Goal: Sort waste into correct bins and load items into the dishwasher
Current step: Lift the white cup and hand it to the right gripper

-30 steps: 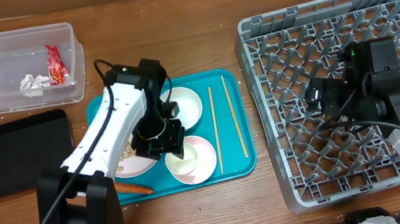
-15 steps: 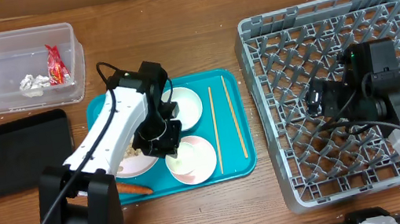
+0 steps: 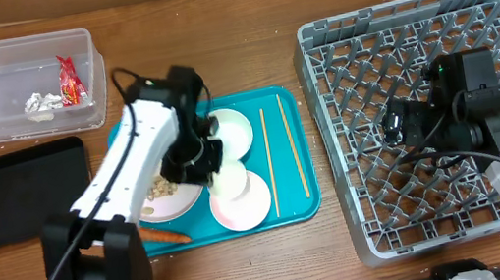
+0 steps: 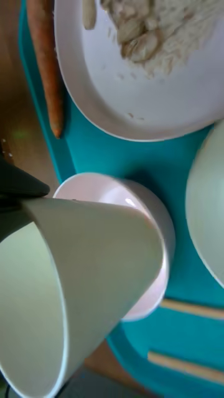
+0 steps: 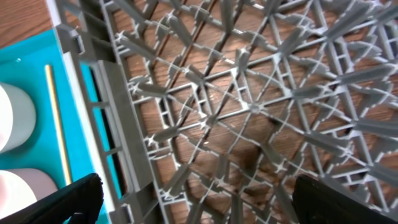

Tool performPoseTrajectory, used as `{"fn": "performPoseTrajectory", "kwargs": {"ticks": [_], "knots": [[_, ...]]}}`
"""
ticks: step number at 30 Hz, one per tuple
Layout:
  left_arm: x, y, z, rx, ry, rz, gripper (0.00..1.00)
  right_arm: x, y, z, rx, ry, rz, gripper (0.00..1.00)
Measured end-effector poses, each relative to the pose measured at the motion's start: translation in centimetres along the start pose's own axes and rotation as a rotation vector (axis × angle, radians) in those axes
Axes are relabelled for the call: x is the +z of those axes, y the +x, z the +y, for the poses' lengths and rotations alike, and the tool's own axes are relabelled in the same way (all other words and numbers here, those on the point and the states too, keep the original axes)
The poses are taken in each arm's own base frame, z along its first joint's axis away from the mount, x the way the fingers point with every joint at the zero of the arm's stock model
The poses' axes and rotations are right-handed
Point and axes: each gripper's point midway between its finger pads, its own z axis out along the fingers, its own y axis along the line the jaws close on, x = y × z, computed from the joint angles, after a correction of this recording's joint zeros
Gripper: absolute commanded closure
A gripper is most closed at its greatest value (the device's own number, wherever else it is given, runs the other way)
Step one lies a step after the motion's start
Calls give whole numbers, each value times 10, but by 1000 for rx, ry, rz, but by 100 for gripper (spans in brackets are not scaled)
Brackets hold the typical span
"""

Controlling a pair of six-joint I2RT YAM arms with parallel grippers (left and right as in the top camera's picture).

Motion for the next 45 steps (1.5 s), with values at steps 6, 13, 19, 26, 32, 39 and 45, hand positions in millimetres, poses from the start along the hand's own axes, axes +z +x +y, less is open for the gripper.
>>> {"fn": "performPoseTrajectory", "kwargs": {"ticks": [6,13,19,26,32,39,45], "knots": [[-78,-69,-41,87,388,-324,96,-4,-40,13,77,-61,-160,0],[-149,-66,-137,408,975,-433,96,-39,-50,126,-234,-727,-188,0],[-165,-52,-153,471,1135,-394,96,-68,-51,160,-392,-1062,-215,0],[-157,-42,-173,508,1151,-343,96,-101,-33,180,-504,-1283,-195,0],[-158,-42,-173,510,1159,-341,96,-112,-32,183,-556,-1342,-224,9],[-161,-39,-174,510,1182,-329,96,-113,-35,184,-571,-1340,-245,23],[-159,-36,-178,514,1184,-316,96,-111,-38,184,-572,-1323,-258,25]]}}
